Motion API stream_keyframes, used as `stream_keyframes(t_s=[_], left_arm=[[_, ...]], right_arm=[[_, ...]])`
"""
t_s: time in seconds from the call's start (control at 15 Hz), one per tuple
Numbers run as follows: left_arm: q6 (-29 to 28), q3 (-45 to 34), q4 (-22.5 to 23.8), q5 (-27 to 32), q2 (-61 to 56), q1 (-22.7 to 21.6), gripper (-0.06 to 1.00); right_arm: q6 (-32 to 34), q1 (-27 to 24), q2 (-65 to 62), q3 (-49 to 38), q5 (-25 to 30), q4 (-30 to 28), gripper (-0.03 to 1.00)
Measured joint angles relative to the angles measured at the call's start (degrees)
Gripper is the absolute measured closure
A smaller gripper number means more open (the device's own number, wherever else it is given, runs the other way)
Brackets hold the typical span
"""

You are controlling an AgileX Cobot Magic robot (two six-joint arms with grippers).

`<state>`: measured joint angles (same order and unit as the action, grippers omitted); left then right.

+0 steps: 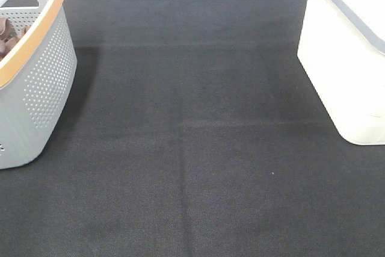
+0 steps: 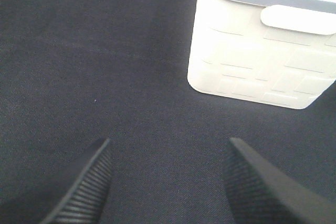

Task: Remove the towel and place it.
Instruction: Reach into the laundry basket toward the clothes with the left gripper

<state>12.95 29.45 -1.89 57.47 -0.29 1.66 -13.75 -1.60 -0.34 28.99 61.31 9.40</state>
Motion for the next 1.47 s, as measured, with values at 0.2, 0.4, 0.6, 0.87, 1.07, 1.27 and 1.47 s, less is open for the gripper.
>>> stream_keyframes(t_s=[0.2, 0.4, 0.6, 0.87, 1.07, 1.27, 1.47], left_arm=[[-3.5, 0.1, 1.0, -10.4, 0.5, 0.0, 0.22], [-10.3, 0.5, 5.2, -21.5, 8.7, 0.0, 0.23], [-16.1, 5.8, 10.5, -29.7, 26.2, 0.0, 0.29], [-16.8, 19.3, 12.6, -28.5, 49.0, 0.0, 0.31], [-18.4, 32.8, 12.9, -23.7, 65.3, 0.0, 0.38], [-21.1, 42.1, 13.3, -19.9, 75.7, -0.9, 0.38], [-22.4, 45.9, 13.3, -17.9, 81.1, -3.0, 0.38]], right_arm=[[0.0, 0.0, 0.0, 0.0, 0.0, 0.0, 0.37], [0.0, 0.0, 0.0, 0.0, 0.0, 0.0, 0.37], [0.0, 0.0, 0.0, 0.0, 0.0, 0.0, 0.37], [0.0, 0.0, 0.0, 0.0, 0.0, 0.0, 0.37], [0.0, 0.0, 0.0, 0.0, 0.0, 0.0, 0.37], [0.0, 0.0, 0.0, 0.0, 0.0, 0.0, 0.37], [0.0, 0.0, 0.0, 0.0, 0.0, 0.0, 0.37]])
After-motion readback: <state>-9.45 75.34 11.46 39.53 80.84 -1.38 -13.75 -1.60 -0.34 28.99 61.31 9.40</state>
